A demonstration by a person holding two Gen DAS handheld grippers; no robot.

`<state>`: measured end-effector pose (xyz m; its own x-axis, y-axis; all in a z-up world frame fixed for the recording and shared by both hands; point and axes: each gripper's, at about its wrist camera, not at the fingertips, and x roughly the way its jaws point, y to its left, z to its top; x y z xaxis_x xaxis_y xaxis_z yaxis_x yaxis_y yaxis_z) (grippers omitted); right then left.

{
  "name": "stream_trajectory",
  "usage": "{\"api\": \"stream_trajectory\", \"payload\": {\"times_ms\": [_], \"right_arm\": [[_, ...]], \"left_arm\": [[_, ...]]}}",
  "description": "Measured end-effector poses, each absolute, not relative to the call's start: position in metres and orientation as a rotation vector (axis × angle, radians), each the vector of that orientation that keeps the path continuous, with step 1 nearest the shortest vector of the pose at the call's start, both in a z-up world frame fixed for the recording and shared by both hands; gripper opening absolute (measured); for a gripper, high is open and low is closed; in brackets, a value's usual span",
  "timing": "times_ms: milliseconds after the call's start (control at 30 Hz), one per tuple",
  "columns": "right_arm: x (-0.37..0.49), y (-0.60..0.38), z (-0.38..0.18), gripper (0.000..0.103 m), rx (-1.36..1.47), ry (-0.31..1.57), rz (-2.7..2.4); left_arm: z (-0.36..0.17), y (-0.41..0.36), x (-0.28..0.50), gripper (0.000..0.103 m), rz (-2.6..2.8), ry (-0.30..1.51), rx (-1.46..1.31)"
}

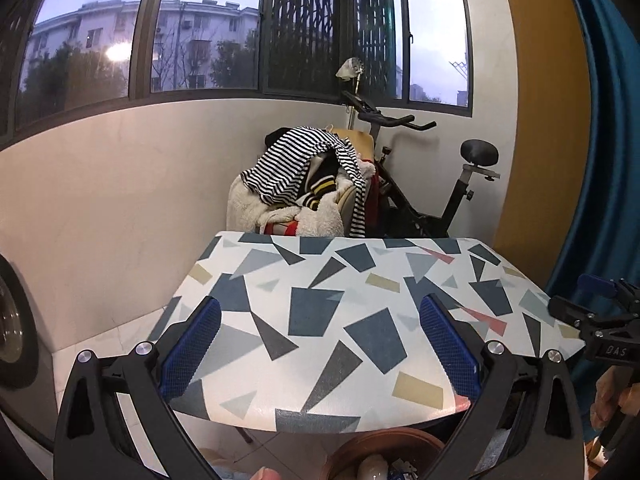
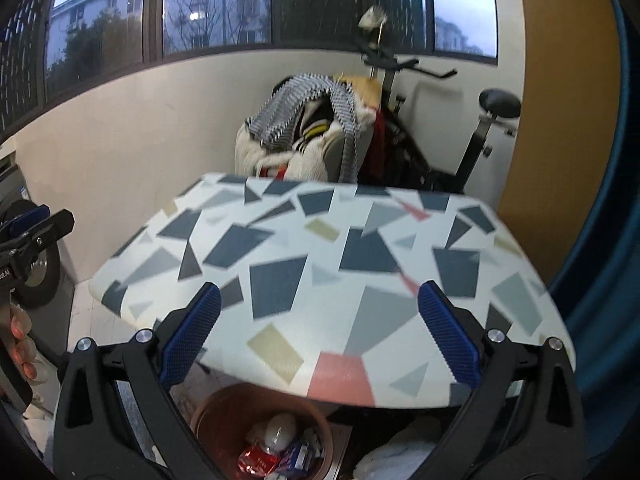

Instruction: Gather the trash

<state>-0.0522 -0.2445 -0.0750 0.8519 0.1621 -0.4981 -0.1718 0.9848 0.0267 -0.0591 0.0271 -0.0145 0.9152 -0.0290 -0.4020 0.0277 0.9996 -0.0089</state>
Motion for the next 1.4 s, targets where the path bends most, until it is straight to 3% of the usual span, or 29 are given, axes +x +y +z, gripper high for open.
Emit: {"api": "stream_trajectory", "payload": {"times_ms": [433, 1400], "right_arm": [[-0.056, -0.259, -0.021, 0.097, -0.009, 0.465, 0.167], [-0.065, -0.265, -0.022, 0.097, 0.008, 0.462, 0.143]], "left_arm": [[-0.005, 0.013, -0.062, 0.097, -0.050, 0.406, 0.041], [0.000, 0.000, -0.067, 0.097, -0.076, 0.409, 0.077]]}}
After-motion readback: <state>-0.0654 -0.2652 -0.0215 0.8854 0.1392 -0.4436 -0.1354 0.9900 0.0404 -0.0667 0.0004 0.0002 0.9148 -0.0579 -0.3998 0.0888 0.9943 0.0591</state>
